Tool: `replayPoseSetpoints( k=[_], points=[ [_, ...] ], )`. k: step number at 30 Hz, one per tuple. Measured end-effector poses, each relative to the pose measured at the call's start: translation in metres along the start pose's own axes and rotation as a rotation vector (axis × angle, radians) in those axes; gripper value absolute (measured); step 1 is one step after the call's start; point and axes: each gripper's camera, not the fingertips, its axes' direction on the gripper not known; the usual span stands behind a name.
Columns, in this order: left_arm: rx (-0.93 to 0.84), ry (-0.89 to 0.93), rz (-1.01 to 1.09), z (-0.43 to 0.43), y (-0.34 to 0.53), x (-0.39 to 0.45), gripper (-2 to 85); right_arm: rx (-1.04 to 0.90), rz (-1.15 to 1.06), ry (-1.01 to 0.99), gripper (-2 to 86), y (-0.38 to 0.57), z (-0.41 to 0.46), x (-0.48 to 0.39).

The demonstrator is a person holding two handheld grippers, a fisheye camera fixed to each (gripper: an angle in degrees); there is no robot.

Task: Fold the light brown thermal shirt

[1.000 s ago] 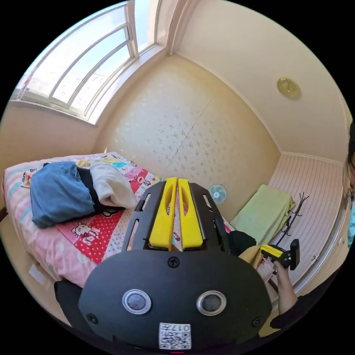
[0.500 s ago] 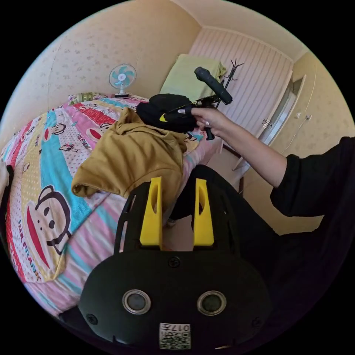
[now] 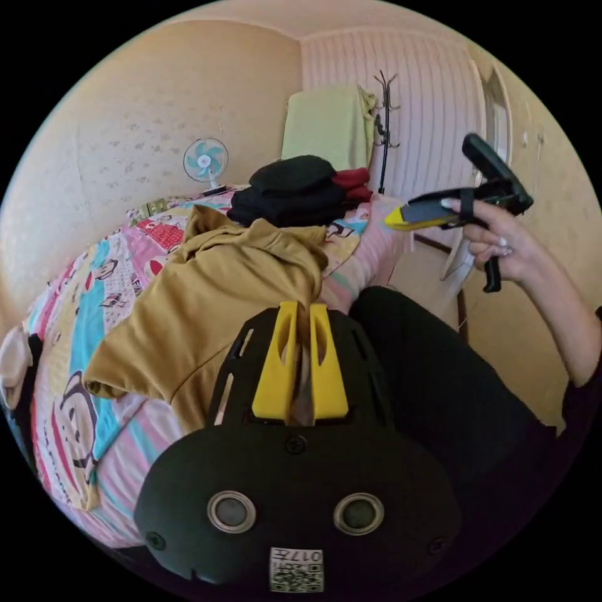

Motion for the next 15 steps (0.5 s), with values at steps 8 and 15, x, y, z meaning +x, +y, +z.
replayPoseSetpoints(
  k=[8, 15],
  points=[
    [0.373, 0.144, -0.367, -0.252, 0.023, -0.166, 4.0, 0.009, -0.346, -0.054, 7.4, -0.048, 0.038, -0.131],
    [0.261, -0.007, -0.633, -0.27, 0.095, -0.249, 4.4, -0.183, -0.87, 0.243, 12.7, -0.085, 0.147, -0.309]
  ],
)
